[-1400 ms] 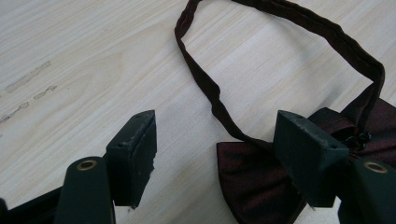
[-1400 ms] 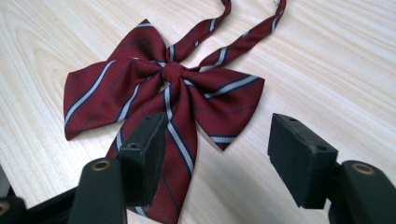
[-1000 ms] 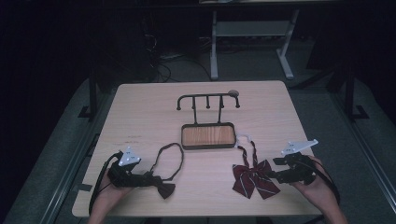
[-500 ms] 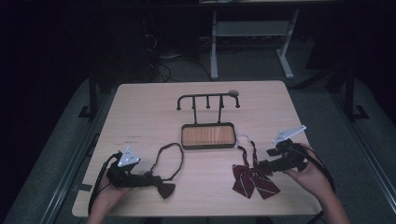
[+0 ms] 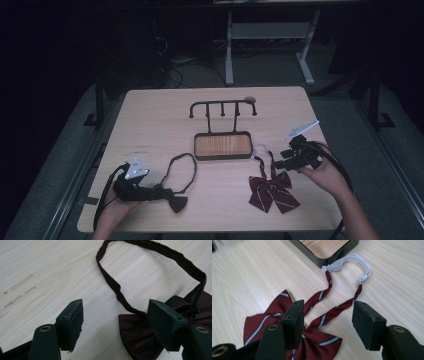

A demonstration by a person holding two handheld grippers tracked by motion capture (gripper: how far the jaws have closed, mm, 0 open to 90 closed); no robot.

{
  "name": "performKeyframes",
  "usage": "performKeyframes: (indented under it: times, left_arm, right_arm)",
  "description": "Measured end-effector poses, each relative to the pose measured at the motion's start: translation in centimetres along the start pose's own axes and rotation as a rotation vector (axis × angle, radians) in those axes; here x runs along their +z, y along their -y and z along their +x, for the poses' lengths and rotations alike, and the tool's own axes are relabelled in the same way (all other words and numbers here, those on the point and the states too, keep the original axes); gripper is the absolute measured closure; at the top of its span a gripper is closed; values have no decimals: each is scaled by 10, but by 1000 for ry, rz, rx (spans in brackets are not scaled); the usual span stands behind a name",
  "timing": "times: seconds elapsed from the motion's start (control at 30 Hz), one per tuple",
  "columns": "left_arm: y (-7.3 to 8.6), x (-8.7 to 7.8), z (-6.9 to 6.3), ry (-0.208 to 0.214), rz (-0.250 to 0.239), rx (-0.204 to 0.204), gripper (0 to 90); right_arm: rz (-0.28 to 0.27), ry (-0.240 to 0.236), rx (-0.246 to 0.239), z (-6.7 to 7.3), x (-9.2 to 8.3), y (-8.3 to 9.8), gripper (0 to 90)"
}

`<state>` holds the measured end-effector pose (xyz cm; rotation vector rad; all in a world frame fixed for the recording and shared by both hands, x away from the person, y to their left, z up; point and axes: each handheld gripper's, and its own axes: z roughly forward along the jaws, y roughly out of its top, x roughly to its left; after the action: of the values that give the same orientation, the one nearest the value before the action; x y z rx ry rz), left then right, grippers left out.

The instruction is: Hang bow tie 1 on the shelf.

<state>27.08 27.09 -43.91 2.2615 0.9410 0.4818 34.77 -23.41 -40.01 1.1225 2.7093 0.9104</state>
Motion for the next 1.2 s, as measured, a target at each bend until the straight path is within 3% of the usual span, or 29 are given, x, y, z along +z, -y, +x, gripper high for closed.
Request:
performKeyframes:
  times: [0.6, 1.2]
  left_arm:
    - [1, -2, 2, 3, -3, 3, 298]
    - [1, -1, 2, 11, -7, 1, 294]
  right_arm:
    - [67, 25, -10, -16, 15, -33, 429]
    - [164, 56, 40, -34, 49, -45, 474]
